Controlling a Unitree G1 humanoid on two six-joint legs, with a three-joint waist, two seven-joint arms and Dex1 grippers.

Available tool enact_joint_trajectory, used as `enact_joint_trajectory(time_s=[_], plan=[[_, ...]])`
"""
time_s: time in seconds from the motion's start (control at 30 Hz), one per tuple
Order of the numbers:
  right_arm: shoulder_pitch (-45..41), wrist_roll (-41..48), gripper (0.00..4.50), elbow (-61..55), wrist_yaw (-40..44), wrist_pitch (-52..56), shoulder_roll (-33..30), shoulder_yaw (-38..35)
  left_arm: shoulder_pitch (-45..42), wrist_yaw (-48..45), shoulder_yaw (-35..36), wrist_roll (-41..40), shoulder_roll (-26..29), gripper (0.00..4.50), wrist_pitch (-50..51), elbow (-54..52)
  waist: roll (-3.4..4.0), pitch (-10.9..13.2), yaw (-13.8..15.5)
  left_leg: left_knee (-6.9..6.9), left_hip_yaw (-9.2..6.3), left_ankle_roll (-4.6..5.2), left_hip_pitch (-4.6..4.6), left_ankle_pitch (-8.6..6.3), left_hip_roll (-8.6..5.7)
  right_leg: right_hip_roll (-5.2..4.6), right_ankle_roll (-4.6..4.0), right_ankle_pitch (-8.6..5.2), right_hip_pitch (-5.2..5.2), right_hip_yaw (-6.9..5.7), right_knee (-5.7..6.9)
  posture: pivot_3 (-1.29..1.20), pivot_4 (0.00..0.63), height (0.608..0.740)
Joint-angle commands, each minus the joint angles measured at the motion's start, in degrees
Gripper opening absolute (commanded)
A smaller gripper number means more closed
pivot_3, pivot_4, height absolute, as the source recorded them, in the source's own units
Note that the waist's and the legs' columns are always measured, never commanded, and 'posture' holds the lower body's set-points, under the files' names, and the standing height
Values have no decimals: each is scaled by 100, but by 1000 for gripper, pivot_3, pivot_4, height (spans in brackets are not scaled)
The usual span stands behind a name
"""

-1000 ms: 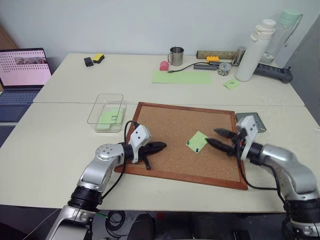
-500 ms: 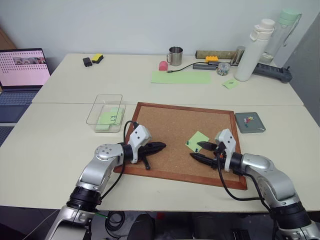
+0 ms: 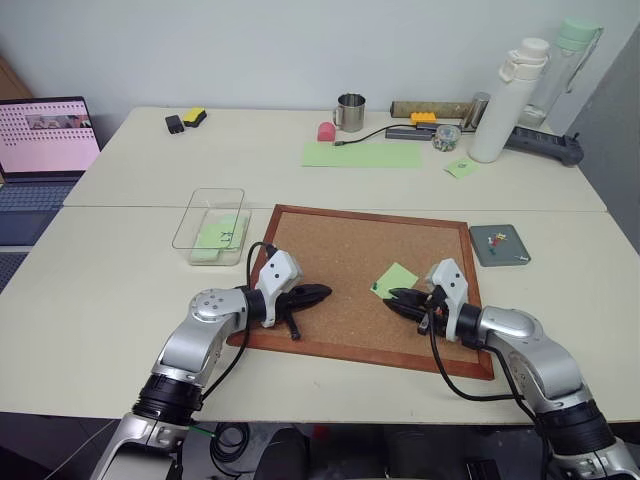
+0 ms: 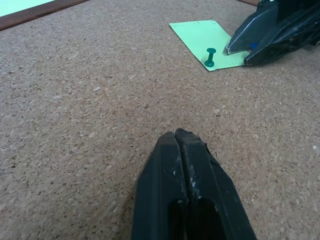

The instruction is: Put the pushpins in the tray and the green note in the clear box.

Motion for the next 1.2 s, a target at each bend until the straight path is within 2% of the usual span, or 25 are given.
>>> enact_joint_trajectory(time_s=[0.03,0.23,0.43,0.73,1.0,1.2], plan=[[85,78,22,-167,76,10,-10,-60,111,-34,-75,89,88,0,80,69,0,0,0,0,0,0,0,0,0,0,0,0,0,0,0,0,150,740],[156,196,22,-324,68,20,1,-176,115,-48,-97,107,72,0,38,87,0,0,1,-1,0,0,-1,0,0,0,0,0,0,0,-1,0,150,740],[-24,712,22,-888,-99,187,164,-601,107,-77,-83,100,98,0,32,109,-1,1,1,-1,0,0,-3,0,0,0,0,0,-1,0,-3,0,150,740],[-184,805,22,-1013,-391,297,111,-1014,98,-84,-100,95,90,0,70,89,-1,1,0,-1,-1,0,-2,0,0,0,0,0,-1,-1,-2,0,150,740],[-664,-306,22,671,-1687,-381,-264,-1933,116,-107,-94,87,129,0,111,39,-1,1,12,-2,2,0,-3,0,-3,-3,0,0,-1,1,-4,0,150,740],[-988,-304,22,1668,-2147,-267,-305,-2428,122,-131,-85,80,156,0,136,8,0,0,-2,-4,9,0,-2,0,-1,-1,0,0,-3,8,-2,0,150,740]])
